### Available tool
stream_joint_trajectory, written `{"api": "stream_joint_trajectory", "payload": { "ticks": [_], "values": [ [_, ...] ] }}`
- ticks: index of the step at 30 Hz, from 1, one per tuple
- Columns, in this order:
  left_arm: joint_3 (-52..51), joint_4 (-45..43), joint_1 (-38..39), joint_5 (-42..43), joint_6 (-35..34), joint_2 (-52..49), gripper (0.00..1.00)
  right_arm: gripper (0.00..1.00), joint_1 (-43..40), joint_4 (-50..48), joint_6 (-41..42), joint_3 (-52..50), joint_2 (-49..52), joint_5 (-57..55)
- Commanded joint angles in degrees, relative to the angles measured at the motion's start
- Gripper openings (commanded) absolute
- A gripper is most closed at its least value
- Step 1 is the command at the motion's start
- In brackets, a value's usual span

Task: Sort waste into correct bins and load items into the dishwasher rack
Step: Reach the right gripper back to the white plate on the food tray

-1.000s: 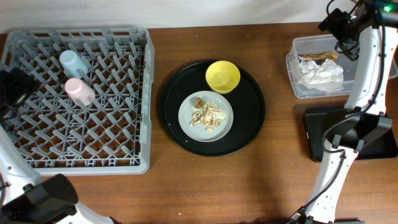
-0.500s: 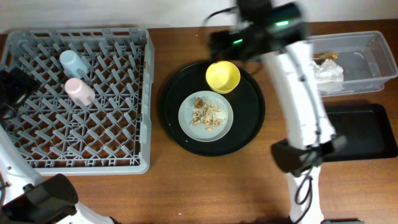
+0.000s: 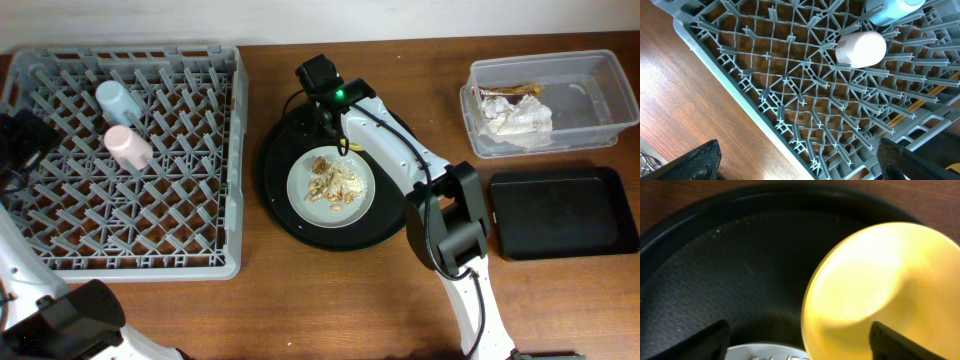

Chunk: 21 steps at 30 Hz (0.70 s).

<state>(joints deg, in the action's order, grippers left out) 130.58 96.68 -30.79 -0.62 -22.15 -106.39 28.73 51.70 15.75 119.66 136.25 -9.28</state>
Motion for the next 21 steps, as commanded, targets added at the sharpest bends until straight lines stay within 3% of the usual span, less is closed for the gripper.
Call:
{"api": "stream_joint_trajectory", "payload": {
  "ticks": [1, 7, 10, 16, 21],
  "values": [
    [0.0, 0.0, -0.4, 0.0, -0.3, 1.4, 0.99, 0.86, -0.1, -1.0, -0.3, -0.4, 0.2, 0.7],
    [0.0, 0.0, -0.4, 0.0, -0.3, 1.4, 0.99, 0.88, -0.7, 7.0, 3.3, 6.4, -3.9, 0.7],
    [0.0, 0.0, -0.4, 0.0, -0.3, 1.4, 0.99, 0.91, -1.0, 22.6, 6.2, 14.8, -9.5, 1.3],
    [0.0, 0.0, -0.4, 0.0, -0.3, 1.4, 0.99, 0.95, -2.3, 43.8, 6.1, 15.5, -13.7, 1.3],
    [0.0, 0.0, -0.4, 0.0, -0.3, 1.4, 0.99, 0.95, -1.6, 45.0, -0.3, 10.3, -13.7, 13.0]
  ]
}}
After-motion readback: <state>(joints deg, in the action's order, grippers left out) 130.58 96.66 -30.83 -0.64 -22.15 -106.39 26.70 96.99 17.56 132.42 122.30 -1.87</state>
